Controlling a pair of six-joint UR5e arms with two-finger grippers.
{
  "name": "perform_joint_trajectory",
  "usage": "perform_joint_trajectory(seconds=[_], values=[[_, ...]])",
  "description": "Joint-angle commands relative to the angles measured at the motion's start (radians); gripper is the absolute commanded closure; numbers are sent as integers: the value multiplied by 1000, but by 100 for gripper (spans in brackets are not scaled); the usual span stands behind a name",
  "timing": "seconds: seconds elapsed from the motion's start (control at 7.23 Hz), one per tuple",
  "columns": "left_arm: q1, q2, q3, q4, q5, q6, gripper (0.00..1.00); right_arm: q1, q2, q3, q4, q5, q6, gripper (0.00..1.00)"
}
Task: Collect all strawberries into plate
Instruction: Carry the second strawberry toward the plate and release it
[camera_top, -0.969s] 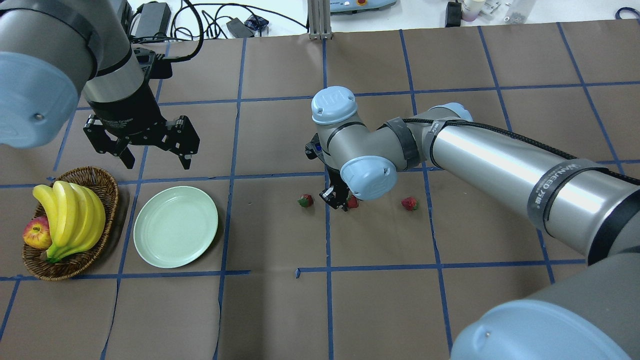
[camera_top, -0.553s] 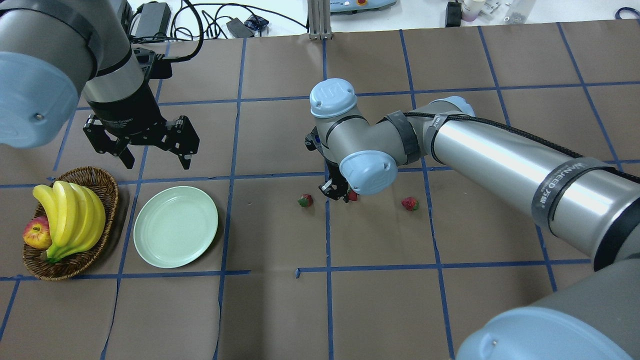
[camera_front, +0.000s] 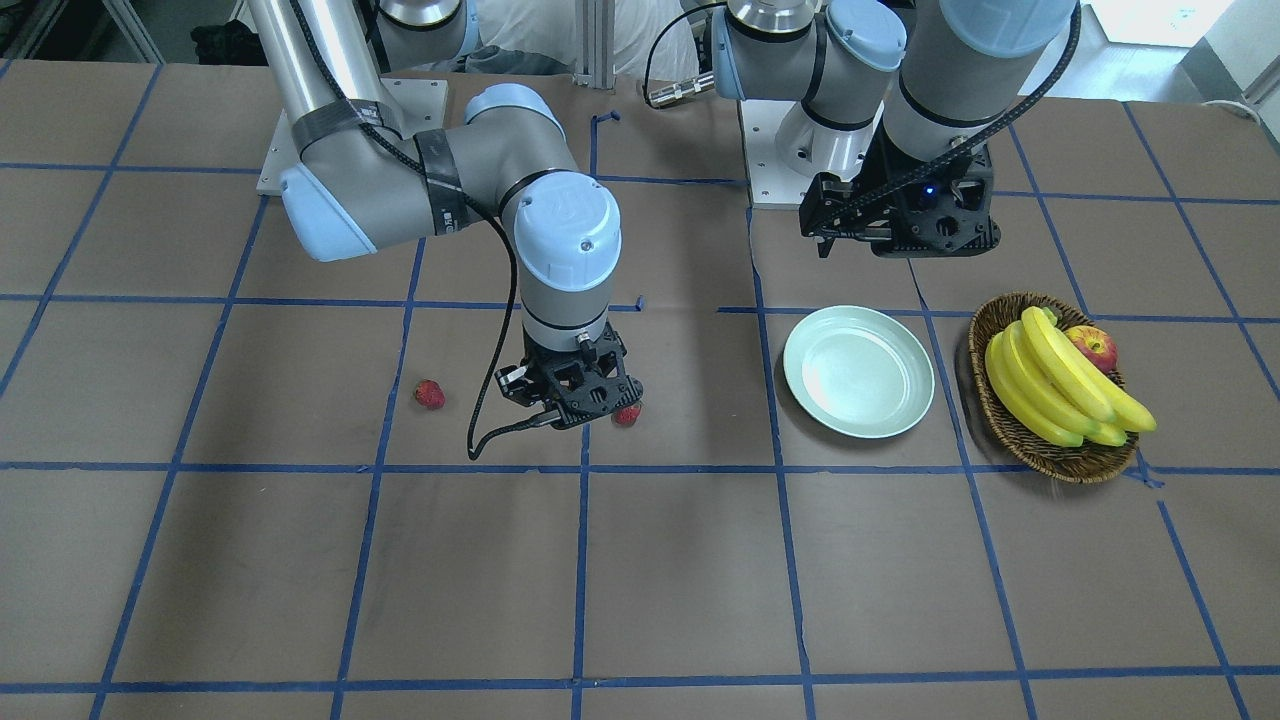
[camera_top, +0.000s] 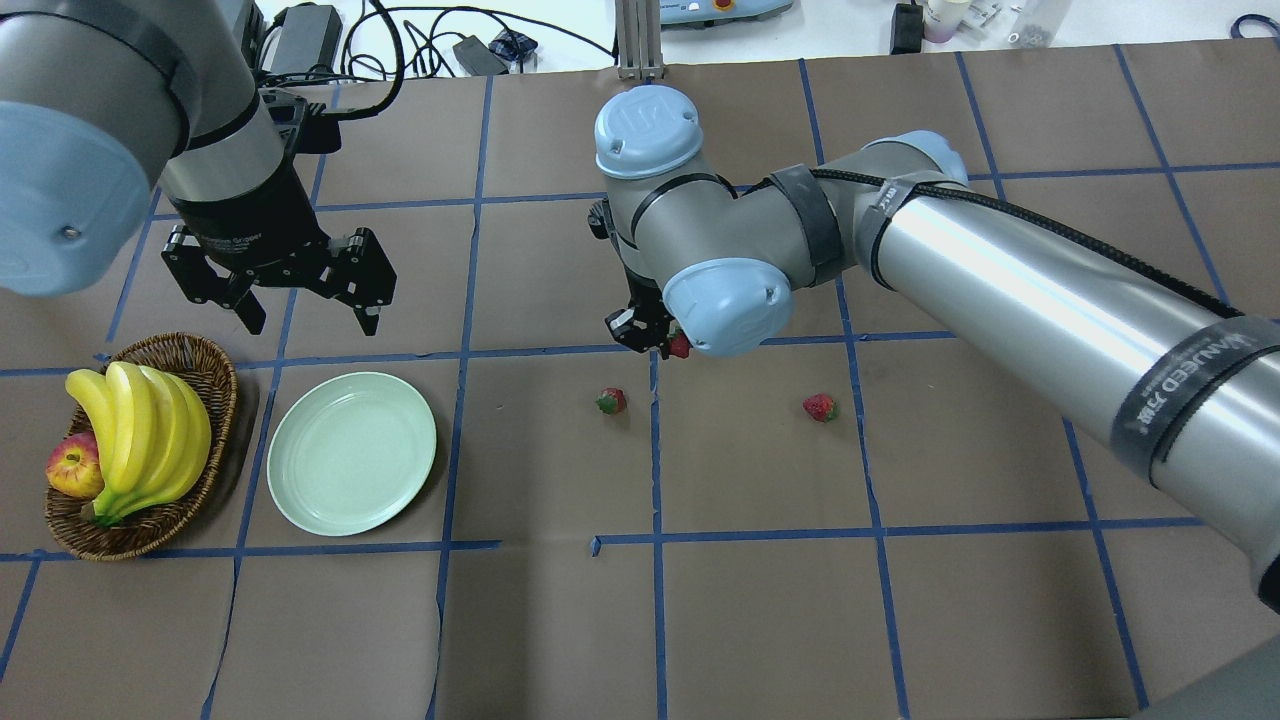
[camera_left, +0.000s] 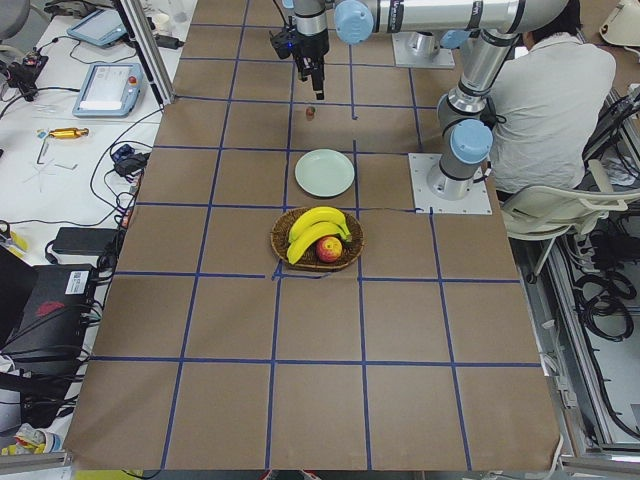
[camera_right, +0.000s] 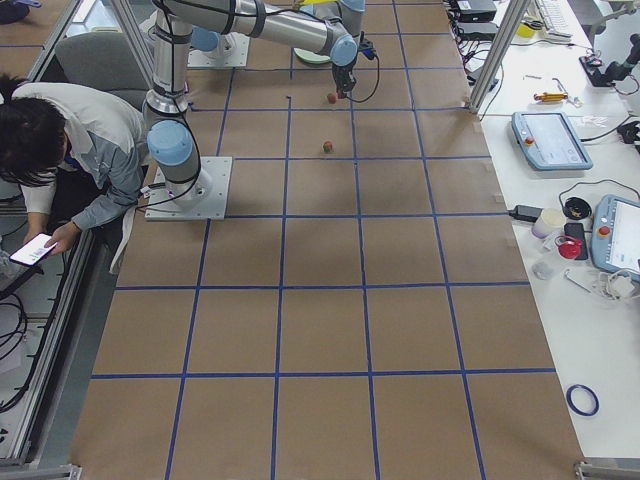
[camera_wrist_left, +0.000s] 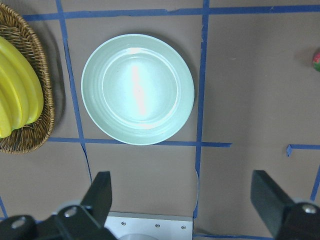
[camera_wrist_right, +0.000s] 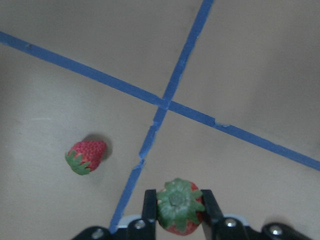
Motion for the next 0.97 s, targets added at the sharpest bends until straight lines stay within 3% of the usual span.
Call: perform_joint_trajectory(seconds=[0.0,0.28,0.83], values=[[14,6,10,2,-6,3,0,74,20,-11,-9,9,113,100],[13,6,9,0,-3,4,0,109,85,-23,-88,56,136,100],[8,6,3,0,-4,1,0,136,146,-63,-118,81,143,97]])
